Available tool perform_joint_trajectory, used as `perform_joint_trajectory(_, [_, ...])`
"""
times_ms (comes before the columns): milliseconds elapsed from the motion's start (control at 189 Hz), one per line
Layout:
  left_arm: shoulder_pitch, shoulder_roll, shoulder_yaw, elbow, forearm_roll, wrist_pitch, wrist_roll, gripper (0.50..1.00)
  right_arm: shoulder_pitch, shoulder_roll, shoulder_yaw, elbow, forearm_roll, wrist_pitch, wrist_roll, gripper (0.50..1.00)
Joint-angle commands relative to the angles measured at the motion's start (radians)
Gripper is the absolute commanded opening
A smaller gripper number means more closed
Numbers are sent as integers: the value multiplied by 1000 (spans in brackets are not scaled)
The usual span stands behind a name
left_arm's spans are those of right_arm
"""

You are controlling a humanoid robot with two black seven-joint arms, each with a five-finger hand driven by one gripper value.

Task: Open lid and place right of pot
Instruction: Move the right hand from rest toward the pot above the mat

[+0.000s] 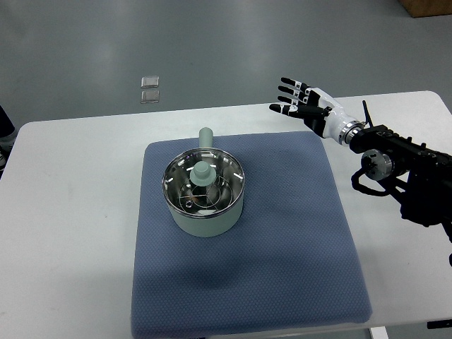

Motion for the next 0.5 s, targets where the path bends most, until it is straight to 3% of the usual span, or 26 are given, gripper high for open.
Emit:
perform_joint_trajectory(0, [1,0,-1,-1,0,2,0,1000,0,1,1,0,0,4,0,934])
perform_joint_trajectory(270, [0,0,-2,-8,0,2,0,1000,12,-7,-22,-5,-50,-31,-1,934])
perform_joint_trajectory(493, [0,0,-2,-4,0,2,0,1000,88,-10,-36,5,-394,-9,39,932])
